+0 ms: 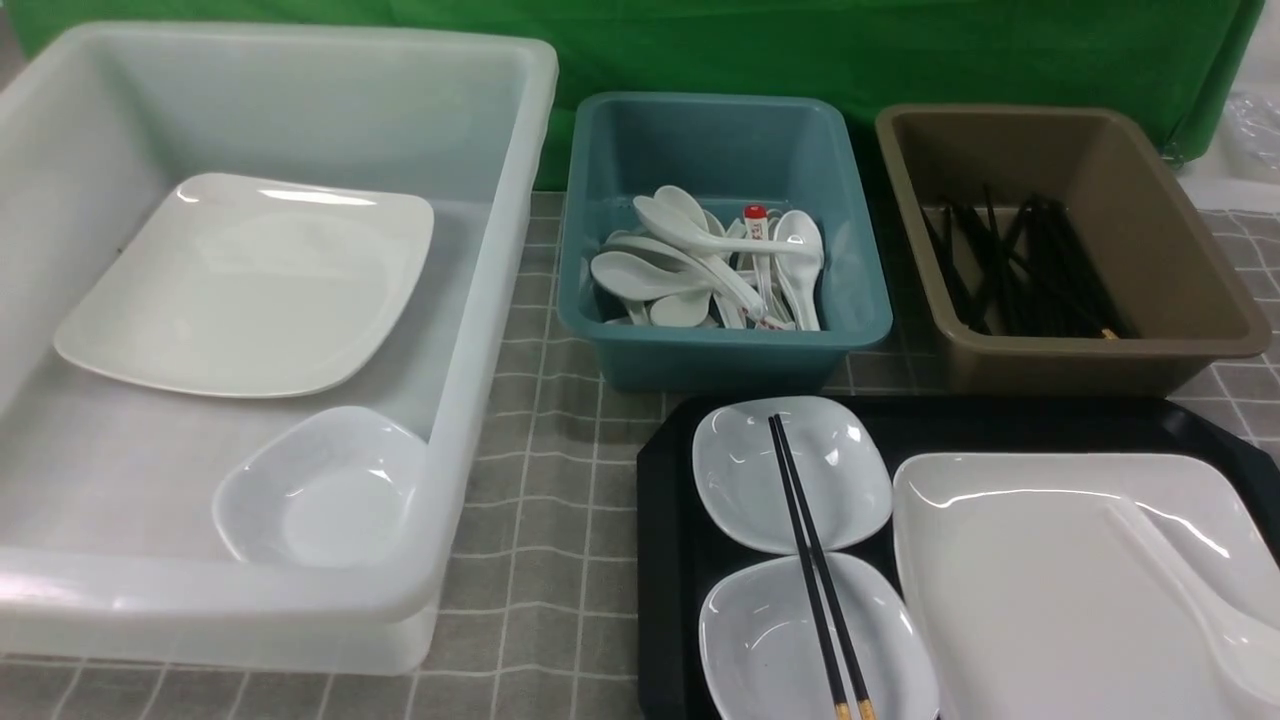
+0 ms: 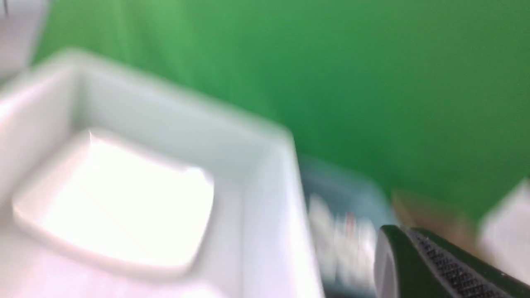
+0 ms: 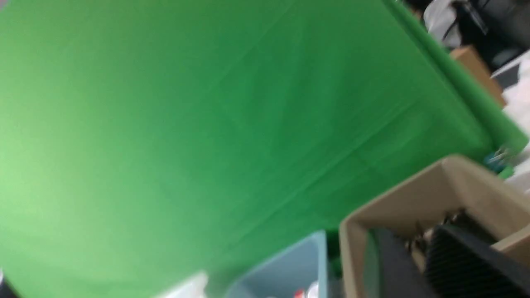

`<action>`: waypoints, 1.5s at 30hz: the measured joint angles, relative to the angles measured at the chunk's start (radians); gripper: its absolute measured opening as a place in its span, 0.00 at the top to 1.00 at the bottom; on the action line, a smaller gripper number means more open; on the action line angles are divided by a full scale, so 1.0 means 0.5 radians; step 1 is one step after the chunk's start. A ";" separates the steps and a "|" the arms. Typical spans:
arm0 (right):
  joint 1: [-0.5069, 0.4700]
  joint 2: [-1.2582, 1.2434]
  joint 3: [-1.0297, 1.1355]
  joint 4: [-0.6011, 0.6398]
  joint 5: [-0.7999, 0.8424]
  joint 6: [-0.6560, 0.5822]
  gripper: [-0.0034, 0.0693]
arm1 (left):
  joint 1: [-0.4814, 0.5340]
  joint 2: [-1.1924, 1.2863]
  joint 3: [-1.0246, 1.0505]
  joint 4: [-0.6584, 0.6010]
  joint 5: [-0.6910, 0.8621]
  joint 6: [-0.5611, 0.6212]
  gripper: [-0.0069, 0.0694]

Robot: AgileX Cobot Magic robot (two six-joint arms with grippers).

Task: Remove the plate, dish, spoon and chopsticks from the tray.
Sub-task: Use the right arm to grab a soup spoon from the plate

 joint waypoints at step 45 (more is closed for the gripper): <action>-0.220 2.917 -2.214 0.763 2.511 -2.226 0.50 | -1.763 1.880 -0.645 0.170 0.100 0.262 0.91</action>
